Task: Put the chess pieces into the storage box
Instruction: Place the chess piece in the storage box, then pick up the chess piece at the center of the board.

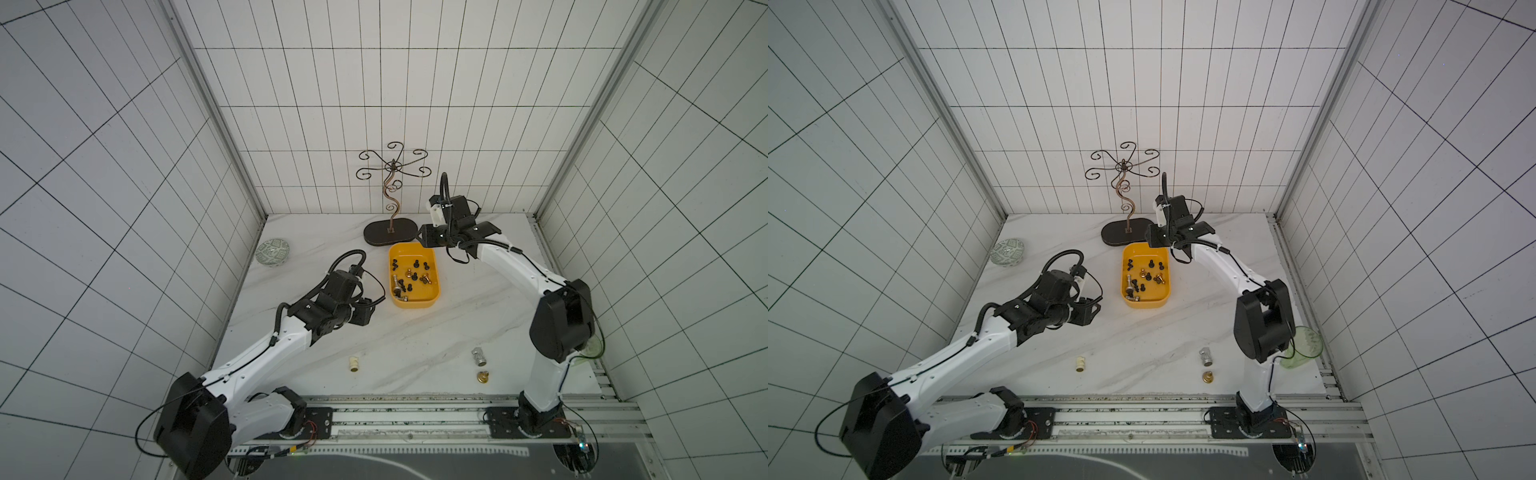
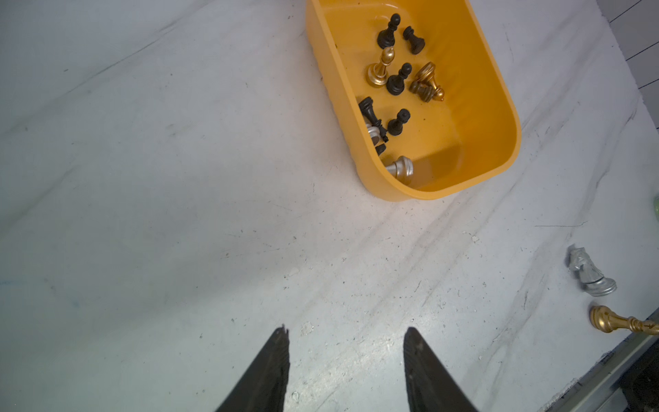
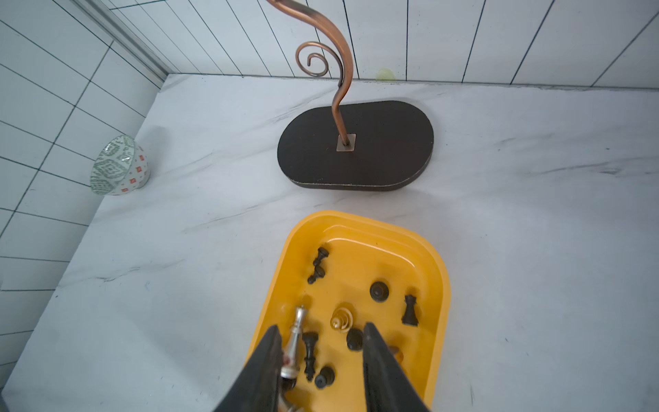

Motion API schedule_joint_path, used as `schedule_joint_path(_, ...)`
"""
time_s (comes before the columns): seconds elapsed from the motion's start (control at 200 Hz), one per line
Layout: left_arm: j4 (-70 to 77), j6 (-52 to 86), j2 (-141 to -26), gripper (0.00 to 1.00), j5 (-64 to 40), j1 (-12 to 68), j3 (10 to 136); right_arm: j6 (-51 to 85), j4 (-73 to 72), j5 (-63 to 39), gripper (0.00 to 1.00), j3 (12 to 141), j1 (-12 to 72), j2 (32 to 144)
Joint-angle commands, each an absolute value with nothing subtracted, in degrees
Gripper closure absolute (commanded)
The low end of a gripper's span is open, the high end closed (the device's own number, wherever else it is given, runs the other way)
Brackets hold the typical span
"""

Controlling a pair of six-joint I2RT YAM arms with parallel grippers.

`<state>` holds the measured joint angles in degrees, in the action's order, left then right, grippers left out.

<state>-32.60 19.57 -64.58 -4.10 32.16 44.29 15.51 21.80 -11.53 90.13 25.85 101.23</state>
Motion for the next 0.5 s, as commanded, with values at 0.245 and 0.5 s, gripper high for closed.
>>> schedule_joint_path(0.245, -47.75, 37.39, -61.65, 0.49, 9.56, 39.59, 41.76, 14.95, 17.98, -14.67, 0.61, 62.06, 25.31, 84.27)
schedule_joint_path(0.5, -53.63, 47.59, -63.46, 0.49, 10.82, 43.43, 38.45, 14.09, 18.02, -16.26, 0.61, 55.24, 24.98, 77.67)
